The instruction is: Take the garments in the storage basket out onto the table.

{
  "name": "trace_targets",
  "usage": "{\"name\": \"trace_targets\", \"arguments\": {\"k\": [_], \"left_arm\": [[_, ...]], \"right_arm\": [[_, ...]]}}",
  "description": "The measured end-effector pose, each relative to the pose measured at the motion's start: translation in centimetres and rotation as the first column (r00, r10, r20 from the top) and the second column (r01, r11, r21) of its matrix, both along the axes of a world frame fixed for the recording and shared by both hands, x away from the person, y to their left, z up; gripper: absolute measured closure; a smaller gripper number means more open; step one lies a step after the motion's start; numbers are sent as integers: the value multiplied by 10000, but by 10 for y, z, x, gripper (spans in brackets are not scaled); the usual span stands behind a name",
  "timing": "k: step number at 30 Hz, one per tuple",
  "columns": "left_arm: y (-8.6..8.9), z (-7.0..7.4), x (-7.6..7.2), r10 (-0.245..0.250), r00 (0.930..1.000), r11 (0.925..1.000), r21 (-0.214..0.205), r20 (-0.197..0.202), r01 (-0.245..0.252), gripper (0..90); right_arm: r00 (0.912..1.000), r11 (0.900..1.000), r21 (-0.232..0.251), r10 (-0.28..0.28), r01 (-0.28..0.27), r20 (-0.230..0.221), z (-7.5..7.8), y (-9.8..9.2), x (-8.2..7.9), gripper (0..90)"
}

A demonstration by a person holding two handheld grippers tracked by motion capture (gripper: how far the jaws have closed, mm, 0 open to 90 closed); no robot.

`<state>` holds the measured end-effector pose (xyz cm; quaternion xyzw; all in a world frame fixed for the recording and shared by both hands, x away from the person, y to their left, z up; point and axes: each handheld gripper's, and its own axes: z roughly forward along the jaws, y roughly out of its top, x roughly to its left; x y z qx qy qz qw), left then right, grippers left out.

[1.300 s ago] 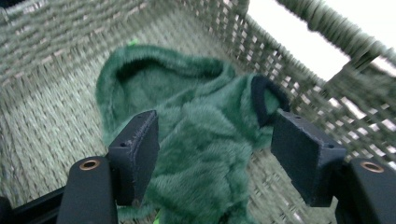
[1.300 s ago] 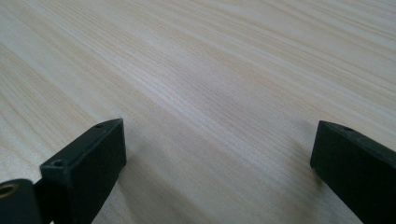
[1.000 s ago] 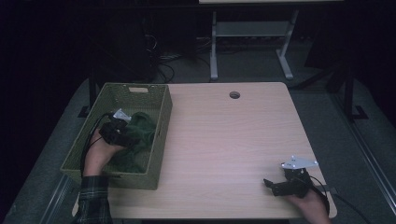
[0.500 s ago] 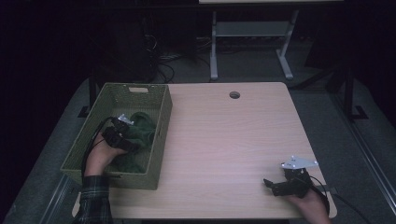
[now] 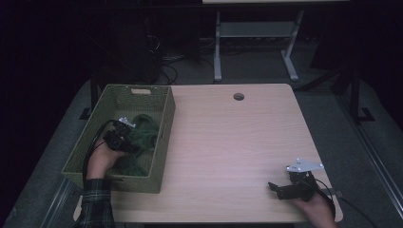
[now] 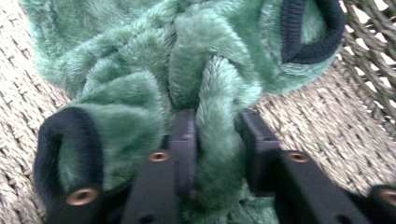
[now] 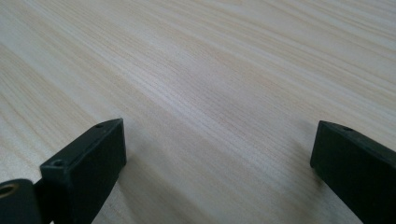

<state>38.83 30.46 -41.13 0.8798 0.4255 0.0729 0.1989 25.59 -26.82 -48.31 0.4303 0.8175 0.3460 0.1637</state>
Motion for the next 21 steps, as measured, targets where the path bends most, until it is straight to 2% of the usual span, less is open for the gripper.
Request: {"name": "trace_targets", "arguments": {"k": [4, 10, 16, 21], "left_arm": [[0, 2, 0, 63, 9999, 10000, -38, 87, -62, 734], [3, 11, -3, 283, 9981, 9994, -228, 541, -271, 736], [5, 23, -5, 425, 9952, 9968, -709, 882, -363, 746], [8, 36, -9, 493, 9910, 9913, -1276, 1243, -333, 756]], "right_arm": [[10000, 10000, 3, -4, 4, -6, 0, 0, 0, 31], [10000, 10000, -3, 2, -2, 1, 0, 0, 0, 31], [10000, 10000, -1, 0, 0, 1, 0, 0, 0, 31], [10000, 10000, -5, -2, 2, 8, 0, 0, 0, 32]]}}
